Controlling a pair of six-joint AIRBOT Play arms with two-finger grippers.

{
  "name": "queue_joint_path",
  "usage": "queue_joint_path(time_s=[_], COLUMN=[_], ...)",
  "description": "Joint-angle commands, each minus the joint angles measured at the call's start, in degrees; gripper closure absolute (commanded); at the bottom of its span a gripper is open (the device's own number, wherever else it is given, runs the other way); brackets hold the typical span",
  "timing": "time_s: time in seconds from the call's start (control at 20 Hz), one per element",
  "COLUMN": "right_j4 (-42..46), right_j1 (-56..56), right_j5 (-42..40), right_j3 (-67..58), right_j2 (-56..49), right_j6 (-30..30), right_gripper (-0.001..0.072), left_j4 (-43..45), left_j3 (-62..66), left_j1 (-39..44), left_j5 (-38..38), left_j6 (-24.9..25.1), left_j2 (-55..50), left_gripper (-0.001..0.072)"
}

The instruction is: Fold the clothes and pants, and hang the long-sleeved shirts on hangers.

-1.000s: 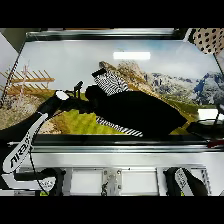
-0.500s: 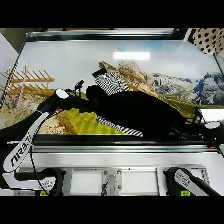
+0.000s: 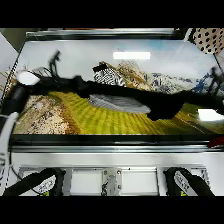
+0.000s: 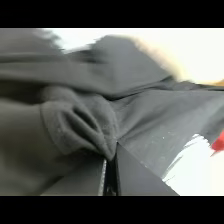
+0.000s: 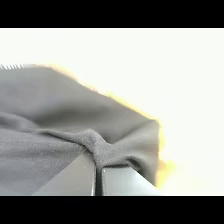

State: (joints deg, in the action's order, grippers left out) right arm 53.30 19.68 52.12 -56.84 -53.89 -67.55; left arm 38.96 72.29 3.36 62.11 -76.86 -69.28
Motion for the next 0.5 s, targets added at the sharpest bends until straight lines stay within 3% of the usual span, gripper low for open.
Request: queue_joint_path(time_s=[0.0,0.2,0.45], right_j4=[-0.24,-0.63,-0.66], right_j1=[-0.48,-0.48,-0.46], right_j5=[0.48,0.17,-1.07], right_j3=[-18.64,-29.05,-30.27], right_j2=[9.57,18.58,23.15], right_j6=[0.09,0.07,-4.28], right_gripper=[0.0693,0.0694,0.0694], left_j4=[0.02,0.52,0.94], left_j3=[14.45,25.09,27.32], left_j1=[-3.43,-1.81,-0.24], left_j5=[5.31,1.14,-7.41], left_j6=[-0.02,-0.02,0.0], left_j2=[11.02,20.85,27.52], left_gripper=[0.0689,0.069,0.0689])
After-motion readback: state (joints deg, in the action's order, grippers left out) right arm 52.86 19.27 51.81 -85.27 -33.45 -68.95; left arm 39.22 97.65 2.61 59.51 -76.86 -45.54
